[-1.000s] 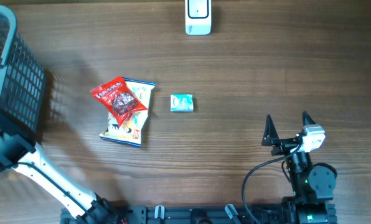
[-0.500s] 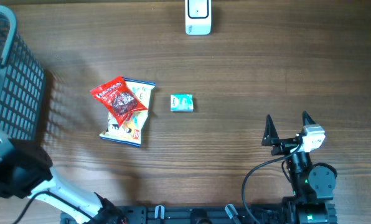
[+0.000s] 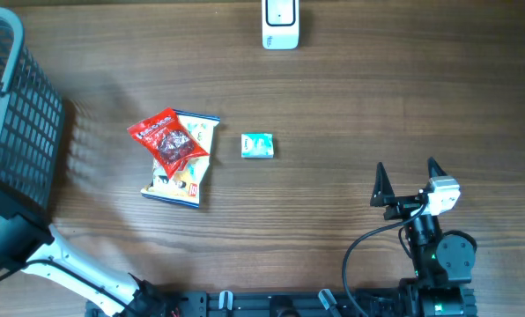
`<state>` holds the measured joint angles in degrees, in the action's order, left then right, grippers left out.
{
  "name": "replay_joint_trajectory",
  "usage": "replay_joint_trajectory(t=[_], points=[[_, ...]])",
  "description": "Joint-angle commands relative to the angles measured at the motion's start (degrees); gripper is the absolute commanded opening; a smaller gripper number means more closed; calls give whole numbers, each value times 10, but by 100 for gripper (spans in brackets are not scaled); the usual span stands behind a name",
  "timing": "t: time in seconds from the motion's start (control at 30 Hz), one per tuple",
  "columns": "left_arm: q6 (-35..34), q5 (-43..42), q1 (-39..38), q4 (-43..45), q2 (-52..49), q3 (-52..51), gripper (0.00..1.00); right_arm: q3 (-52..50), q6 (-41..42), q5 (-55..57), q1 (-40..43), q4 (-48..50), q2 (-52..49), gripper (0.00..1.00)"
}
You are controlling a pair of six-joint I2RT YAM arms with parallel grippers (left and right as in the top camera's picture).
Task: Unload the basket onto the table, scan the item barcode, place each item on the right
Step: 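Reach into the basket and grasp the orange box with the left gripper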
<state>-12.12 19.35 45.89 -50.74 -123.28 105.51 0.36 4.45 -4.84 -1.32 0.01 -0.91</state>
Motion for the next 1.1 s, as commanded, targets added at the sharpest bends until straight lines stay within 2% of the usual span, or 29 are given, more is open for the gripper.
replay_joint_trajectory(t=[0.0,0.2,0.33,0.63,0.67,0.7,0.73,0.87,0.9,1.07], points=[[30,-5,0,32,-24,-23,93,-1,4,5,-2,2,3,100],[33,-5,3,61,-56,-24,92,-1,4,5,-2,2,3,100],[59,-4,4,71,-77,-25,89,-1,4,5,-2,2,3,100],[59,-3,28,88,-89,-25,87,-1,4,5,-2,2,3,100],[59,-3,31,90,-89,-24,84,-1,4,5,-2,2,3,100],[59,-3,35,89,-89,-25,67,-1,5,5,-2,2,3,100],[59,-3,37,89,-89,-25,56,-1,4,5,-2,2,3,100],[59,-3,38,85,-89,-25,18,-1,4,5,-2,2,3,100],[59,-3,38,80,-89,-24,4,-1,4,5,-2,2,3,100],[57,-3,28,52,-63,-24,4,-1,4,6,-2,2,3,100]])
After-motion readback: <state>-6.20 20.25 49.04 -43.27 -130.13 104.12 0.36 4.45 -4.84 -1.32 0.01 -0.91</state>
